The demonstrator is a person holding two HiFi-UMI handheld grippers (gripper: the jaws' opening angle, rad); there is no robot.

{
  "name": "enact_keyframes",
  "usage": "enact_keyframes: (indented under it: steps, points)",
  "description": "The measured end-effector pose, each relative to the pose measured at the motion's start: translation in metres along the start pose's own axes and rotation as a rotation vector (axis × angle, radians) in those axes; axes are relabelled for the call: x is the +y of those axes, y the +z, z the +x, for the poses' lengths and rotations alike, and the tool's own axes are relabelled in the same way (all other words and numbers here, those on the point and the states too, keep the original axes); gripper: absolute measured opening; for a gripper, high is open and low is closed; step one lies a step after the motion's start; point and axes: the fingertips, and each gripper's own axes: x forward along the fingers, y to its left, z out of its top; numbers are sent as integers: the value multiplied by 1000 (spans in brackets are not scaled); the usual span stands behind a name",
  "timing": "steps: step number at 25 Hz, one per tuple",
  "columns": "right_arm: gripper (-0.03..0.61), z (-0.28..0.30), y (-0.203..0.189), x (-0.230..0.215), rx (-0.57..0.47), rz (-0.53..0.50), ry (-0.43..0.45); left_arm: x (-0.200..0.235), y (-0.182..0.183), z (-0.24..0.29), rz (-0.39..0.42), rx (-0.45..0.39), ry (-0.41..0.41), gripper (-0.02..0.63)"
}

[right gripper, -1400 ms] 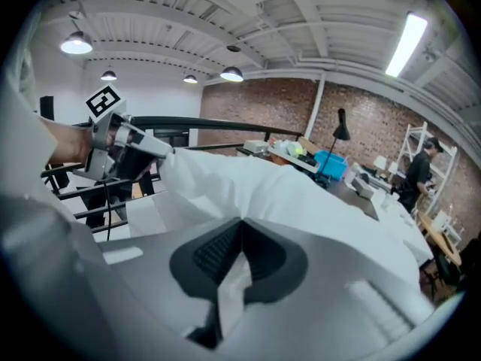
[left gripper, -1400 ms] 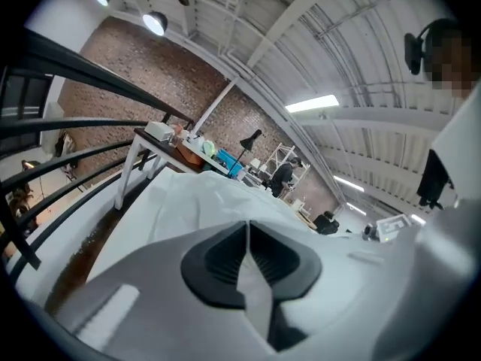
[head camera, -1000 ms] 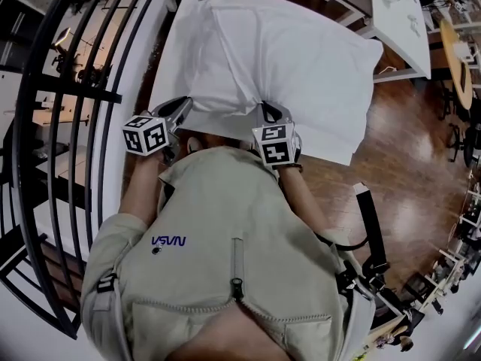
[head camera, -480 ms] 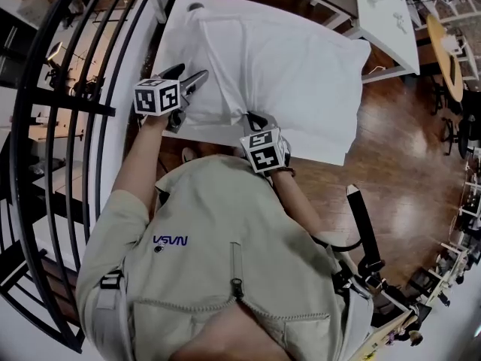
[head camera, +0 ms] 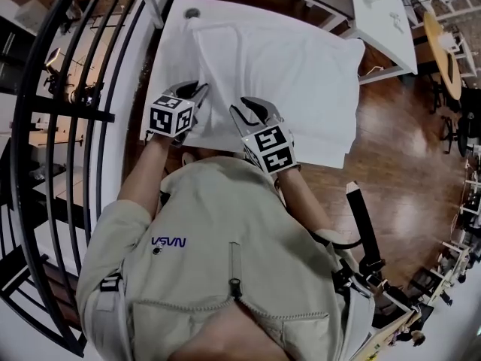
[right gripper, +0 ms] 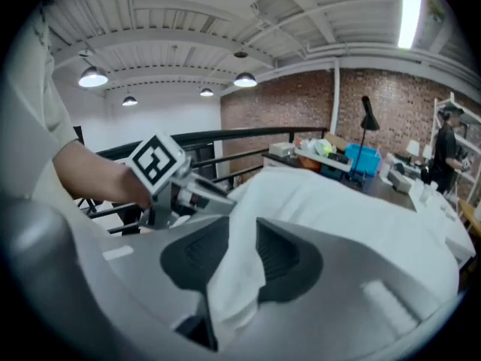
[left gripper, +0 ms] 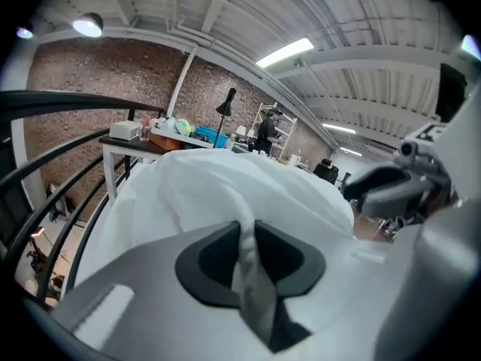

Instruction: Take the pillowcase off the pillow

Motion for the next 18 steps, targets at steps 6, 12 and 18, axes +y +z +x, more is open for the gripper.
enact_keyframes:
  steps: [6, 12, 18]
  points:
    - [152, 44, 63, -11, -47, -106, -7, -25, -8, -17, 87, -29, 27, 46]
    - [175, 104, 46, 6, 167, -321, 39, -46, -15, -30, 106, -46, 27, 38]
    - [14, 105, 45, -56, 181, -251, -144, -45, -17, -43, 134, -68, 27, 31]
